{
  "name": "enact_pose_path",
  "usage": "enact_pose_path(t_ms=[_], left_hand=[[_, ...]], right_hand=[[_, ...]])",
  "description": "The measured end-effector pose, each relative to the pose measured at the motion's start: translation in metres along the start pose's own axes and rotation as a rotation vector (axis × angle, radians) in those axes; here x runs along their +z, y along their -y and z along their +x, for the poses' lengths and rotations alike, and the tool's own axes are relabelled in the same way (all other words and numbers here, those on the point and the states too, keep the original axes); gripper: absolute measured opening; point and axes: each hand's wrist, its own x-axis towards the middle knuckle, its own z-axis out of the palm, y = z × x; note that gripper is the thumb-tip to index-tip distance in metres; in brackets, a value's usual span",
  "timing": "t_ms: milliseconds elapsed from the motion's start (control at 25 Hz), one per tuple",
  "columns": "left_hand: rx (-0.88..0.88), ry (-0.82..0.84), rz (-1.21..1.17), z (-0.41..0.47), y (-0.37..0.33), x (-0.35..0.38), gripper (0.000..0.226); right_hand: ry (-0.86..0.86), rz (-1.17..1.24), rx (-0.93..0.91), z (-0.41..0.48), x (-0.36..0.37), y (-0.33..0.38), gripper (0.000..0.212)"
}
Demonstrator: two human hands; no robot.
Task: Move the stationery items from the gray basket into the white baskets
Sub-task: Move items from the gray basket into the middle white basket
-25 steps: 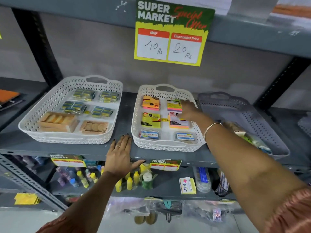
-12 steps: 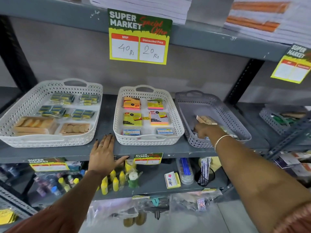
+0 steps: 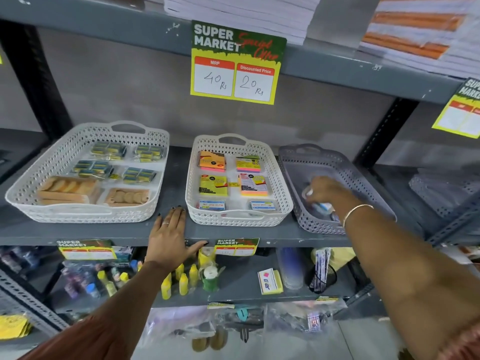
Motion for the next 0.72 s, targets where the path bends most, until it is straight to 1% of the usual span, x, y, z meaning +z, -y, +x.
enact_pose_path(t_ms=[80,160,200,240,320,360,440,520,600,720], left_hand=[[0.002,-0.001,-0.004,0.000,0.000,0.000,0.110],[0.001,0.008,-0.005,0.000,0.000,0.000,0.110],[-0.001,0.008,-0.005,-0.001,0.000,0.000,0.110],[-0.002,0.007,-0.005,-0.001,0.000,0.000,0.109],[-0.003,0.007,-0.010,-0.001,0.000,0.001,0.109],[-0.003,0.005,-0.010,-0.001,0.000,0.001,0.109],[-0.003,0.005,-0.010,0.000,0.000,0.001,0.108],[-0.003,0.007,-0.009,0.000,0.000,0.001,0.108],[-0.002,0.003,-0.005,0.000,0.000,0.001,0.108],[-0.002,-0.007,0.001,0.000,0.000,0.001,0.108]], right_hand=[[-0.155,0.036,0.003,-0.003,-0.026,0.014,0.026],[-0.279,0.109,-0.085,-0.003,-0.040,0.034,0.028],[-0.261,0.156,-0.169,-0.003,-0.042,0.047,0.029],[-0.207,0.188,-0.257,-0.004,-0.040,0.060,0.030],[-0.070,0.163,-0.396,-0.002,-0.025,0.084,0.034],[-0.014,0.134,-0.438,-0.001,-0.017,0.094,0.036],[0.085,0.071,-0.472,0.003,-0.003,0.104,0.038],[0.140,0.019,-0.483,0.005,0.006,0.106,0.044],[0.145,-0.010,-0.467,0.005,0.007,0.107,0.052],[0.162,-0.004,-0.465,0.005,0.005,0.108,0.060]])
